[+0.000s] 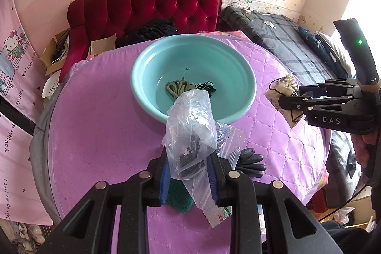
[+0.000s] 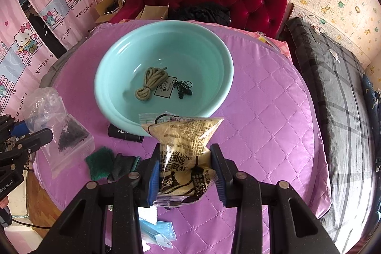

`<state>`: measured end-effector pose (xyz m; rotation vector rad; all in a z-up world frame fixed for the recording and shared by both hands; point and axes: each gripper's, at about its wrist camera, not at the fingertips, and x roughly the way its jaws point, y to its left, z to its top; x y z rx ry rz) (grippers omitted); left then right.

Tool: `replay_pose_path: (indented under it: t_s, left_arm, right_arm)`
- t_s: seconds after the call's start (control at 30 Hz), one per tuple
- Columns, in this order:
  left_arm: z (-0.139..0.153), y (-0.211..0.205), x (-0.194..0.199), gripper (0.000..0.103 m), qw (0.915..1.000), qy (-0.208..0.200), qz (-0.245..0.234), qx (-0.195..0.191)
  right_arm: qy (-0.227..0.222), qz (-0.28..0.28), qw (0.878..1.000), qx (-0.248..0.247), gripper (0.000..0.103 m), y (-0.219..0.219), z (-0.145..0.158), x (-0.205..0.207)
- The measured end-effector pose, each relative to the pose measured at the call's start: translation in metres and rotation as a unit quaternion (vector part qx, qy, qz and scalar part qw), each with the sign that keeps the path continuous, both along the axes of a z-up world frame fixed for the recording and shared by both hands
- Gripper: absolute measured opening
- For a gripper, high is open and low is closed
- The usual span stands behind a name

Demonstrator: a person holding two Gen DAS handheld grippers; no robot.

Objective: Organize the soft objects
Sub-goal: 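Carry the packet with the right tool while the left tool carries the zip bag over the basin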

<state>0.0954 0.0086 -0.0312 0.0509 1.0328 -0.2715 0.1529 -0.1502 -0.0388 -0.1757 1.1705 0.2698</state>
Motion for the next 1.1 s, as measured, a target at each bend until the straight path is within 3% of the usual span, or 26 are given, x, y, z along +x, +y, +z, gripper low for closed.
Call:
replay_pose_path:
  t_s: [0.7,1.1]
  left_arm:
    - [0.001,-0.022,0.076,0.030,0.9995,0.001,-0.029,0.016]
    - [-0.026,-0.034,0.123,0.030,0.9989,0.018,-0.035,0.025]
  right_arm:
    - [0.014,0.021,1.000,-0.001,0.042,0.030,-0.005,0.074]
    - [0.023,0.015,1.000,0.004,0.042,0.042,-0.029,0.122]
